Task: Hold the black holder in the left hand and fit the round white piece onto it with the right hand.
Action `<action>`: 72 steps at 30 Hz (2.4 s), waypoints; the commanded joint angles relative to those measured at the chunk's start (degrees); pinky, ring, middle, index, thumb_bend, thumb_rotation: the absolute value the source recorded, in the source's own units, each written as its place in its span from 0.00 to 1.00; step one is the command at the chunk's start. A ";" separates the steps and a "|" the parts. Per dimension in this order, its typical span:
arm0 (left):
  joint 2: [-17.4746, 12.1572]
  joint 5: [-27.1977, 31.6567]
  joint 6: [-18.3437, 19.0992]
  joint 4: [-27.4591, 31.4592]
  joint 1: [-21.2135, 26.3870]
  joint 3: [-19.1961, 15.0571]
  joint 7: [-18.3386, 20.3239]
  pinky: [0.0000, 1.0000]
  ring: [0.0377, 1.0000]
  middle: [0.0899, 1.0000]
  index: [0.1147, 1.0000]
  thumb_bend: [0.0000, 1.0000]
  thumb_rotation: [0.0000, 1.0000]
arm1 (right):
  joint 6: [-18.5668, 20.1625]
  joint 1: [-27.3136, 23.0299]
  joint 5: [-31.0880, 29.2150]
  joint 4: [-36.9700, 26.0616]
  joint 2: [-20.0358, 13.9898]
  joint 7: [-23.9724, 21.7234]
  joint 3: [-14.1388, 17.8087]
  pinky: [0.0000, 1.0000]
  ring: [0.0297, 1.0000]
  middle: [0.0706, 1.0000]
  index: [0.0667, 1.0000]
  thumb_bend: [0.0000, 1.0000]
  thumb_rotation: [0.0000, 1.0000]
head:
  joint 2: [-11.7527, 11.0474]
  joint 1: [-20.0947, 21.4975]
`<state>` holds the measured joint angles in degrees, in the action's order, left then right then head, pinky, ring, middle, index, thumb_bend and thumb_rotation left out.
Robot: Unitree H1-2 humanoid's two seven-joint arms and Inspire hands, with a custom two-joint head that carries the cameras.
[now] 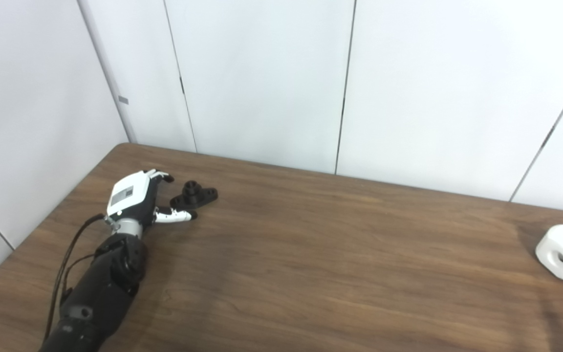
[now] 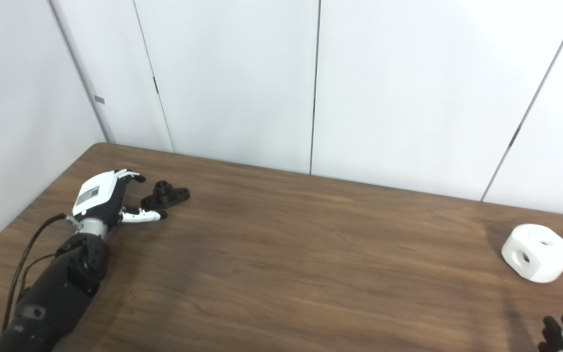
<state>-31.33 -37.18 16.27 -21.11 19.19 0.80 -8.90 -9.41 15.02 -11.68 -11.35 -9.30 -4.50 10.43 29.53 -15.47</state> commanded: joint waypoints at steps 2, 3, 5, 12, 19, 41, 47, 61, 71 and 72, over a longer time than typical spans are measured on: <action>-1.33 -1.10 0.36 -0.62 3.88 0.26 -2.26 1.00 0.95 0.90 0.75 1.00 0.38 | -1.46 0.71 -0.03 2.13 0.28 -0.29 0.00 1.00 0.98 0.95 0.99 0.55 1.00 | 0.03 0.02; -1.30 -0.84 0.17 -1.03 4.23 0.38 -2.37 1.00 0.95 0.90 0.75 1.00 0.39 | -1.51 0.73 -0.08 2.11 0.29 -0.35 -0.03 1.00 0.97 0.95 0.99 0.55 1.00 | 0.08 0.03; -1.20 -0.32 0.25 -1.18 4.61 0.49 -2.23 1.00 0.95 0.90 0.74 1.00 0.38 | -1.48 0.77 -0.13 2.04 0.29 -0.42 -0.06 1.00 0.97 0.94 0.99 0.54 1.00 | 0.16 0.09; -0.70 0.87 0.77 -0.97 5.25 0.95 -1.59 1.00 0.95 0.89 0.72 1.00 0.37 | -1.09 0.98 0.62 1.59 0.17 -0.26 -0.17 1.00 0.98 0.94 0.99 0.55 1.00 | 0.20 0.23; -0.48 2.04 -0.12 -1.60 5.21 1.36 -1.19 1.00 0.94 0.88 0.67 0.99 0.37 | -0.75 1.12 0.73 1.33 0.15 -0.27 -0.11 1.00 0.96 0.93 0.98 0.56 1.00 | 0.41 0.44; -0.94 2.91 2.05 -1.53 4.76 2.87 1.06 1.00 0.95 0.86 0.59 0.93 0.30 | -0.35 1.59 1.46 0.07 0.26 -0.12 -0.18 1.00 0.96 0.92 0.97 0.54 1.00 | 1.28 0.58; -1.19 2.35 2.69 -1.72 4.83 3.46 1.66 1.00 0.95 0.86 0.57 0.92 0.26 | 0.68 1.70 0.90 -0.39 0.36 -0.12 -0.12 1.00 0.96 0.92 0.98 0.56 0.99 | 1.31 0.54; -1.08 2.18 1.17 -5.11 5.31 4.76 0.33 0.96 0.92 0.81 0.47 0.70 0.09 | 1.08 1.73 1.39 -0.77 0.37 -0.01 -0.08 1.00 0.95 0.91 0.97 0.57 1.00 | 1.37 0.63; -0.62 2.46 0.59 -5.08 4.69 5.43 -1.14 0.92 0.87 0.74 0.42 0.52 0.04 | 1.40 1.73 0.92 -0.97 0.34 -0.09 0.14 1.00 0.95 0.91 0.97 0.56 1.00 | 1.63 0.65; -0.57 2.54 0.49 -5.05 4.60 5.40 -1.26 0.91 0.87 0.73 0.42 0.52 0.04 | 1.41 1.71 0.68 -0.95 0.35 -0.17 0.15 1.00 0.95 0.91 0.97 0.56 0.99 | 1.62 0.62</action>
<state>-31.22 -33.88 16.94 -26.04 23.00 5.98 -9.45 -7.17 15.90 -10.04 -12.50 -9.30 -4.50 10.48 31.11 -14.77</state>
